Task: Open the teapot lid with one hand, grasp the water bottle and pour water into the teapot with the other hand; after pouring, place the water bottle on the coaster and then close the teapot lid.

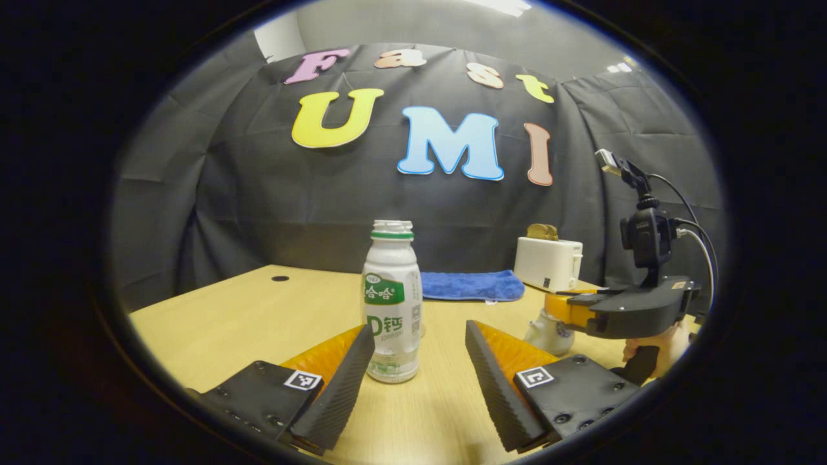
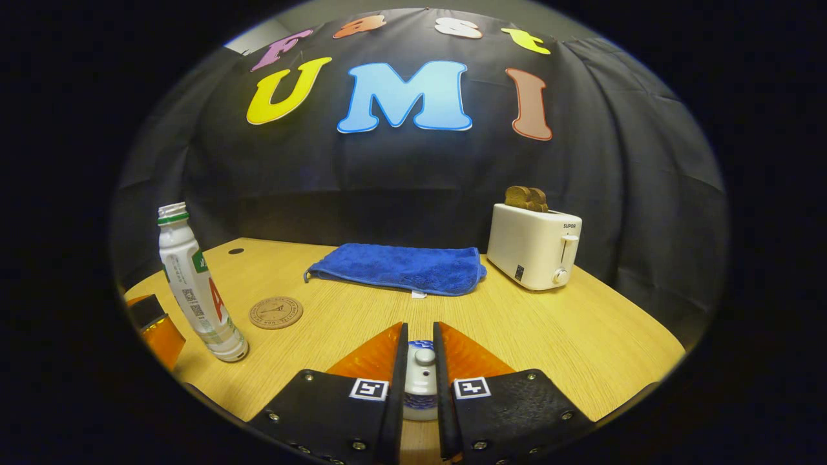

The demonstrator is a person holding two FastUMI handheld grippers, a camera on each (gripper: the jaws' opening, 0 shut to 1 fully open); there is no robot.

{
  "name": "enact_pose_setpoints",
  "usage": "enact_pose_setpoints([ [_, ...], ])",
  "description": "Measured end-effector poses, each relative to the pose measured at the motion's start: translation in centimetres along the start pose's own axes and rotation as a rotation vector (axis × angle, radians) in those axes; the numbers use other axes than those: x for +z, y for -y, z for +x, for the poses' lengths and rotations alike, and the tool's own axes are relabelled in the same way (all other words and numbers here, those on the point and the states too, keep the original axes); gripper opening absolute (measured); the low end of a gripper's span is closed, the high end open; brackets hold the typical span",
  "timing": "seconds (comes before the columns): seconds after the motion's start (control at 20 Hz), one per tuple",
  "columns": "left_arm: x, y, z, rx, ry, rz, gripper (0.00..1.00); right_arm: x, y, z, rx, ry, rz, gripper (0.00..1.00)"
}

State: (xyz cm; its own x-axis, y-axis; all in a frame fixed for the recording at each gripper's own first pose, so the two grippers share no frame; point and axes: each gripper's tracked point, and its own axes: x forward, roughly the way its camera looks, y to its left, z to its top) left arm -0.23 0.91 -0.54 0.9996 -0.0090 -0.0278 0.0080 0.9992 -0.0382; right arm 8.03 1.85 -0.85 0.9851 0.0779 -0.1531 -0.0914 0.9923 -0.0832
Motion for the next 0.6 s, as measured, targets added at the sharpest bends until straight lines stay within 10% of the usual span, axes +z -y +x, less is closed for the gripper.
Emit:
enact_pose_setpoints([
  [0.05,0.1,0.1,0.0,-0.001,0.001,-0.001,0.94,0.3,0.2,-1.4,-0.006,0.008,0.036,0.23],
  [0.1,0.3,0.1,0.0,-0.001,0.003,0.000,0.90,-0.2,0.4,0.5,-0.011,0.014,0.032,0.00],
  [0.6,0.7,-1.3,-0.2,0.025,0.015,-0.001,0.91,2.1,0.7,-0.7,0.016,0.050,0.113,0.00],
])
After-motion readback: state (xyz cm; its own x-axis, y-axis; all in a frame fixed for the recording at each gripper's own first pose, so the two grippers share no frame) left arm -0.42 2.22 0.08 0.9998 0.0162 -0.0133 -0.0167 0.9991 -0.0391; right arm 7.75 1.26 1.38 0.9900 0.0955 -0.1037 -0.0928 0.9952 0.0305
